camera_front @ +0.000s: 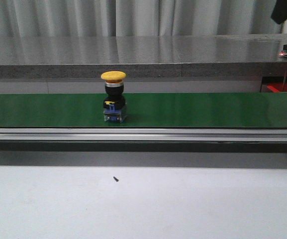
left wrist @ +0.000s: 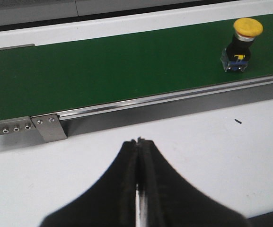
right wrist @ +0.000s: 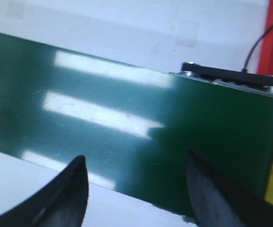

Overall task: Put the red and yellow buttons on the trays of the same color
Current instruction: 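Lower the right gripper and grasp the yellow button on the belt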

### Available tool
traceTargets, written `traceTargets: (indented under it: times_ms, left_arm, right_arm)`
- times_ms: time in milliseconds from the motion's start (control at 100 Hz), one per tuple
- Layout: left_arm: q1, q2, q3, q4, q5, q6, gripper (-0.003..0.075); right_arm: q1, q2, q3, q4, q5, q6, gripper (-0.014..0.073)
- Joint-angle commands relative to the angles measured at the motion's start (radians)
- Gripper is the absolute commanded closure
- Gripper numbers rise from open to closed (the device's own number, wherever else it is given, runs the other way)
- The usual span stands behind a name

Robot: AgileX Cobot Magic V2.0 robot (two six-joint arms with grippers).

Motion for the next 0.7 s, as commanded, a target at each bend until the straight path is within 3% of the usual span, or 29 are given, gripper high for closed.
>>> traceTargets:
  times_ms: [0, 310, 690]
  left_arm:
    - [-0.009, 0.005, -0.028, -0.033, -0.062, 0.002, 0.074]
    - [-0.009, 0.005, -0.028, -0.033, -0.062, 0.002, 0.074]
    - [-0.009, 0.005, -0.028, -0.033, -0.062, 0.002, 0.074]
  right_arm:
    - [0.057, -0.047, -0.024, 0.021, -0.018, -0.012, 0.0131]
    - [0.247, -0.028, -0.026, 0.021, 0.001, -0.043, 0.0131]
    - [0.391, 0.066, -0.117, 0.021, 0.017, -0.043, 0.0131]
